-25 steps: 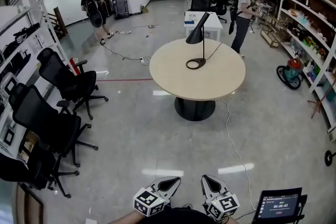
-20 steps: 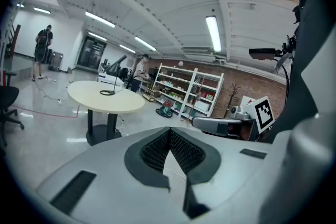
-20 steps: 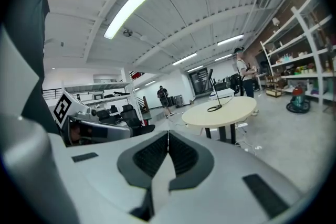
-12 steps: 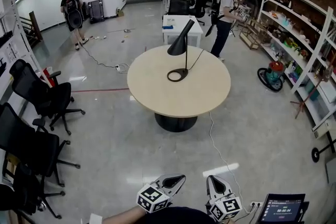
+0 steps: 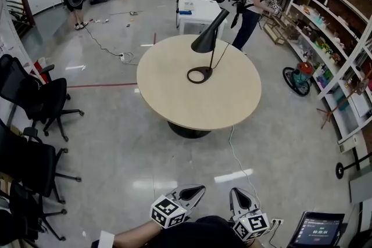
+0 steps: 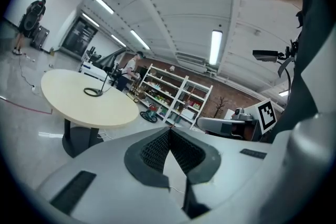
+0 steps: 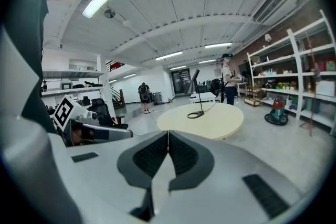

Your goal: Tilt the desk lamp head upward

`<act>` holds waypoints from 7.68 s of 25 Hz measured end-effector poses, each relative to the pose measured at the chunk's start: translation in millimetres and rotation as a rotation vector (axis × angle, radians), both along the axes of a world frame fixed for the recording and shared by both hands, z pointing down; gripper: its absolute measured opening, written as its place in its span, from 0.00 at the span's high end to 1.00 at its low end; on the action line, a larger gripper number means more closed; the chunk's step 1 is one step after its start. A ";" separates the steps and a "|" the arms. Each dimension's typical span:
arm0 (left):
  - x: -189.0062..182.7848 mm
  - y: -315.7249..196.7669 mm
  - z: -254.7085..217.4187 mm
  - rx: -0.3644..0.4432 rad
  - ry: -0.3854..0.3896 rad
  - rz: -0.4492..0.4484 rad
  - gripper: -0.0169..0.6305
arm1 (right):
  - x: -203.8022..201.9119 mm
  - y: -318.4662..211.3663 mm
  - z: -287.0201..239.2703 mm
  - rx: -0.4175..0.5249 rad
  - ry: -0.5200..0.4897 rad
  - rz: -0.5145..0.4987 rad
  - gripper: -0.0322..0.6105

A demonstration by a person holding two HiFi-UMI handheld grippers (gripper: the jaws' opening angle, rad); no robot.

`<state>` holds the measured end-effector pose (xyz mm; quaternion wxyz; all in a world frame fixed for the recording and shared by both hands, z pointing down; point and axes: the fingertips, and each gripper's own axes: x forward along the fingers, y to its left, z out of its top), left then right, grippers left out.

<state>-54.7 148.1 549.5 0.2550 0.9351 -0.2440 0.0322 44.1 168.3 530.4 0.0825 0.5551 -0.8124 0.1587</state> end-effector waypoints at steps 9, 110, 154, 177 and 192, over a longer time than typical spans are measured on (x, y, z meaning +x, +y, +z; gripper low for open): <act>-19.9 -49.7 10.7 -0.022 -0.057 -0.075 0.97 | -21.4 -63.8 16.8 -0.040 -0.052 -0.101 0.94; -52.4 -621.5 -47.5 -0.006 0.087 -0.587 0.53 | 41.0 -787.1 -186.8 0.218 -0.086 -0.351 0.64; -70.2 -609.2 -208.4 0.400 -0.014 -0.695 0.54 | 64.3 -801.9 -150.3 -0.032 -0.628 -0.252 0.65; -37.6 -610.0 -237.6 0.504 -0.131 -0.682 0.54 | 60.0 -797.8 -141.3 -0.010 -0.623 -0.232 0.65; -39.8 -613.7 -274.9 0.568 -0.172 -0.680 0.54 | 49.0 -795.9 -137.6 -0.039 -0.775 -0.233 0.65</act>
